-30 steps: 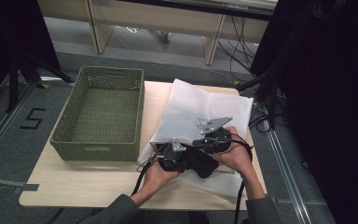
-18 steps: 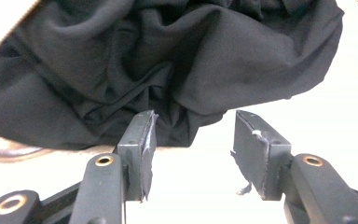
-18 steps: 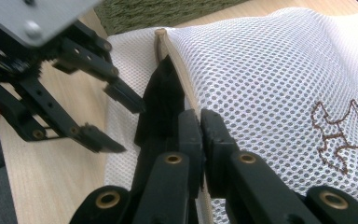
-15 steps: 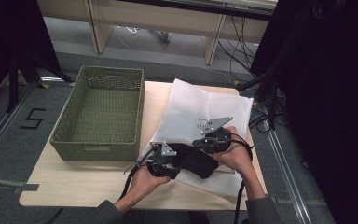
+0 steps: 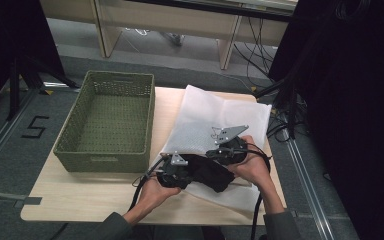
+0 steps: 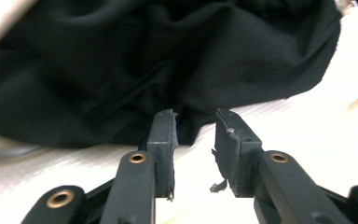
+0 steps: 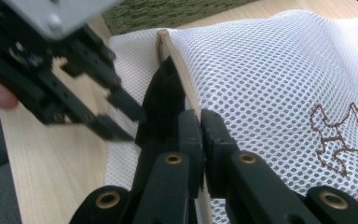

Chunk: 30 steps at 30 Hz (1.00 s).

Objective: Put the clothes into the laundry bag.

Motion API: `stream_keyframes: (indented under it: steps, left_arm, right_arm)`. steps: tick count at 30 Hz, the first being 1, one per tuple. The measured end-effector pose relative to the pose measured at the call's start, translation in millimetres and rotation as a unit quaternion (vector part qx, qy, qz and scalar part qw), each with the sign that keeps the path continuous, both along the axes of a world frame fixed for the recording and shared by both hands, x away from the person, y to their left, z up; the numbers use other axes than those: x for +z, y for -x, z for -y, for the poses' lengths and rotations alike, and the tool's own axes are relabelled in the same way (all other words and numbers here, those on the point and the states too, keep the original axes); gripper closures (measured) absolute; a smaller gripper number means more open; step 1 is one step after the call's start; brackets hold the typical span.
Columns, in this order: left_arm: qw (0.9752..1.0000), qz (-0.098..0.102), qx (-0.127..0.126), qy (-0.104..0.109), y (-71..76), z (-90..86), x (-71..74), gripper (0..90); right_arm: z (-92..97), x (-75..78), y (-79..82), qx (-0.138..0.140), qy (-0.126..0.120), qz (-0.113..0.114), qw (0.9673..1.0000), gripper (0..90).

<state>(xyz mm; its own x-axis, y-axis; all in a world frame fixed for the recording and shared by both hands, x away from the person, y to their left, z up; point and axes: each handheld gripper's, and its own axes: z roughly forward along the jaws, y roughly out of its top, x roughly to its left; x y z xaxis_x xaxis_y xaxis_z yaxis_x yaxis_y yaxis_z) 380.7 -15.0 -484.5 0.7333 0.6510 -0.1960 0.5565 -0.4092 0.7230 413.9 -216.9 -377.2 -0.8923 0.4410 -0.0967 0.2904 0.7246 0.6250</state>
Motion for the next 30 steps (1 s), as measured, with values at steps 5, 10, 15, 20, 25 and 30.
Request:
stream_keyframes:
  steps: [5,10,15,20,25,30]
  left_arm:
    - [1.0000,0.002,-0.007,-0.001,-2.8,18.9,-3.7,72.3]
    - [0.9999,0.010,0.001,-0.003,-7.4,30.3,-6.4,82.6]
    - [0.9996,0.023,0.015,-0.005,-12.6,32.2,-4.7,85.2]
    - [0.9995,0.029,0.012,-0.010,-6.7,26.0,-1.4,81.5]
    - [0.9993,0.031,0.013,-0.015,-4.4,17.5,-1.8,80.9]
    - [0.9989,0.034,0.028,-0.013,-11.0,24.9,-7.8,84.9]
  right_arm:
    - [-0.7,0.4,2.3,0.012,0.004,0.000,0.9999,88.7]
    - [0.3,0.8,5.3,0.008,0.004,-0.006,0.9999,88.7]
    - [0.8,-0.9,4.6,0.013,0.008,-0.007,0.9999,88.7]
    - [0.8,-2.0,4.8,0.010,0.007,-0.012,0.9999,88.7]
    - [-0.8,-1.8,5.7,0.016,0.010,-0.011,0.9998,88.7]
    - [-3.0,-2.9,7.0,0.019,0.014,-0.015,0.9996,88.7]
